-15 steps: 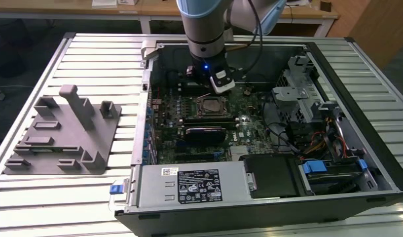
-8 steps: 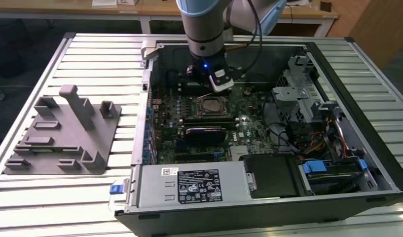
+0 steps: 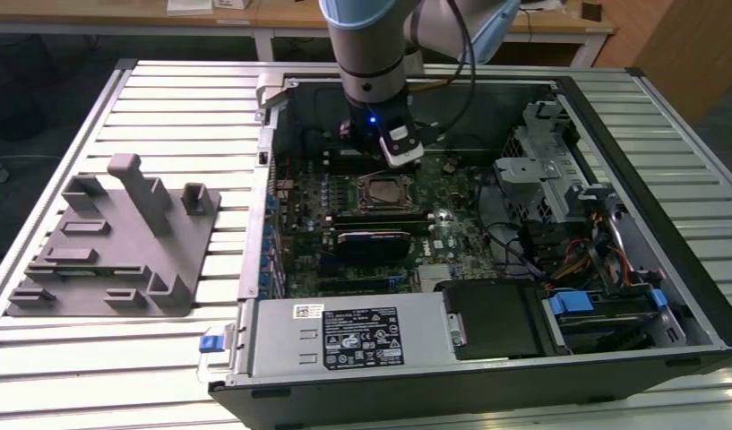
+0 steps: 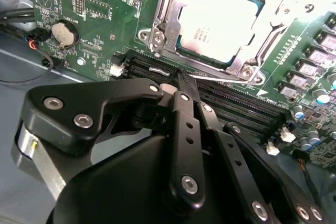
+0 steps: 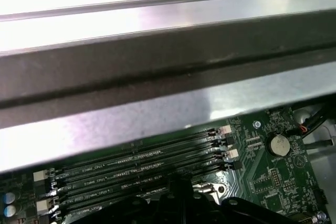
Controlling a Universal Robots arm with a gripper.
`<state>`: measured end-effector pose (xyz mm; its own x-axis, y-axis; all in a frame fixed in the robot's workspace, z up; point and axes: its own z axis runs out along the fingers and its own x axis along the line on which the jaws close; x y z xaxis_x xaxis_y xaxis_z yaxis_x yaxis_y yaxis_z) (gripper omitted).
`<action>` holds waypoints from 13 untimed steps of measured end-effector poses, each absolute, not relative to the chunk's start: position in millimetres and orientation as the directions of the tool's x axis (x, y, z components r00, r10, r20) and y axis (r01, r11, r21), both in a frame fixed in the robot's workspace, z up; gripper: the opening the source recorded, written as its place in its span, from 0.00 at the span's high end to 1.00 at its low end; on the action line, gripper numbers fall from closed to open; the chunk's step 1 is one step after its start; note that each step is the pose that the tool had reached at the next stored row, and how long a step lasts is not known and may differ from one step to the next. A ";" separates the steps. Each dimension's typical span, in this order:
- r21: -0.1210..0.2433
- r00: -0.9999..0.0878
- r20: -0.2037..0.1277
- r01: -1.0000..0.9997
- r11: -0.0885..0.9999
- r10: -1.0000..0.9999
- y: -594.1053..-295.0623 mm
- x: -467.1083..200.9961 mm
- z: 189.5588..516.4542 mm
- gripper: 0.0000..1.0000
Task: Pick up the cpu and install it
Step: 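Install the first cpu locking lever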
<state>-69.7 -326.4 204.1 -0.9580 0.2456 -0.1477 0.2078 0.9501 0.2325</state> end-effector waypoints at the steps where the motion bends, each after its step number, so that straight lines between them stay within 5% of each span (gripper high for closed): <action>1: 0.230 -0.958 -0.150 0.208 0.951 0.245 -326.4 -69.7 203.5 0.89; 13: 0.227 -0.957 -0.155 0.209 0.951 0.247 -323.9 -71.4 201.0 0.89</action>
